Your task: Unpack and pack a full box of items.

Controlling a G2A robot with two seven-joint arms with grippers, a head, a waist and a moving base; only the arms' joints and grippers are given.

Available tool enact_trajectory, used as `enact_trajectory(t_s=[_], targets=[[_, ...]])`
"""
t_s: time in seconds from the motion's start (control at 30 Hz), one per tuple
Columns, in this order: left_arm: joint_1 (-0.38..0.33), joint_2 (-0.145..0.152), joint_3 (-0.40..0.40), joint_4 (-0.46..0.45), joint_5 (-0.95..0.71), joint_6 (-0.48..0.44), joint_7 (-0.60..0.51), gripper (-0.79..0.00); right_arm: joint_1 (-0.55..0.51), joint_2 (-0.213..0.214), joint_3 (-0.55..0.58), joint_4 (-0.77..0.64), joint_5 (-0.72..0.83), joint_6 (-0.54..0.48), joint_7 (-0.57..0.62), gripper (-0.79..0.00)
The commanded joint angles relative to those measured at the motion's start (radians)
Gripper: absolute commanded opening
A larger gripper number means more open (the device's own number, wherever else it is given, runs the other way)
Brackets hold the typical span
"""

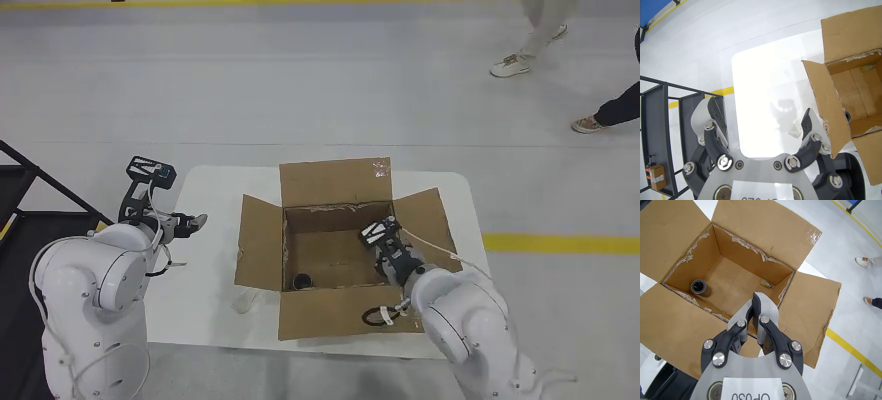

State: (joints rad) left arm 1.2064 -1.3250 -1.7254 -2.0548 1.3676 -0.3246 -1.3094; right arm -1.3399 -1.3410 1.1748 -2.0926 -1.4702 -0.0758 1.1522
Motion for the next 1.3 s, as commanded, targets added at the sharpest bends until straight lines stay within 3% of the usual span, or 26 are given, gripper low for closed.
enact_trajectory(t_s=[0.0, 0.1, 0.2, 0.3, 0.8, 1.13, 1.27], targets=[[0.0, 0.0, 0.0, 0.0, 0.0, 0.0, 0.0, 0.0, 0.079, -0.014, -0.044, 0.047, 0.015, 0.099, 0.132, -0.785], [0.0, 0.0, 0.0, 0.0, 0.0, 0.0, 0.0, 0.0, 0.201, -0.037, -0.123, 0.139, 0.015, 0.18, 0.275, -0.785], [0.0, 0.0, 0.0, 0.0, 0.0, 0.0, 0.0, 0.0, 0.294, -0.061, -0.198, 0.236, 0.049, 0.226, 0.324, -0.785], [0.0, 0.0, 0.0, 0.0, 0.0, 0.0, 0.0, 0.0, 0.34, -0.077, -0.238, 0.304, 0.062, 0.264, 0.294, -0.785], [0.0, 0.0, 0.0, 0.0, 0.0, 0.0, 0.0, 0.0, 0.321, -0.081, -0.255, 0.362, 0.062, 0.238, 0.242, -0.785], [0.0, 0.0, 0.0, 0.0, 0.0, 0.0, 0.0, 0.0, 0.504, -0.184, -0.489, 0.648, 0.171, 0.336, 0.197, -0.785], [0.0, 0.0, 0.0, 0.0, 0.0, 0.0, 0.0, 0.0, 0.556, -0.216, -0.528, 0.761, 0.206, 0.328, 0.173, -0.69]])
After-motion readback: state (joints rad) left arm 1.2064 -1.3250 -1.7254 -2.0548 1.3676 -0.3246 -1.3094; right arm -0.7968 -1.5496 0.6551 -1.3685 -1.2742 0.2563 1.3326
